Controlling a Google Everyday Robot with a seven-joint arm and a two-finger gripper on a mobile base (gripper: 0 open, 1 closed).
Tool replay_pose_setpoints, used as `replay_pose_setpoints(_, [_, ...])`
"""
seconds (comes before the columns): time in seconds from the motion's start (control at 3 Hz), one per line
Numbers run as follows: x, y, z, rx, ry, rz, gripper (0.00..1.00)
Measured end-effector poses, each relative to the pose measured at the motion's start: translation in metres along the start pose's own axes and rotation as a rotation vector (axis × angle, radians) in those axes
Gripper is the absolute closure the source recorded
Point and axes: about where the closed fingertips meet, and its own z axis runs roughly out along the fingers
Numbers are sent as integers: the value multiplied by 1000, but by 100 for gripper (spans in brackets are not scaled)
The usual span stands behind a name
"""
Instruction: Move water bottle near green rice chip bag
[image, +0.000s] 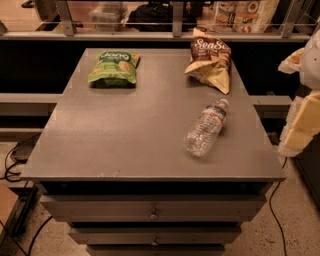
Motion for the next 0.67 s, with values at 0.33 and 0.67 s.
replay_pose_setpoints(0.33, [0,0,0,0,0,0,0])
replay_pose_setpoints(0.67, [1,-5,-3,18,-6,28,0])
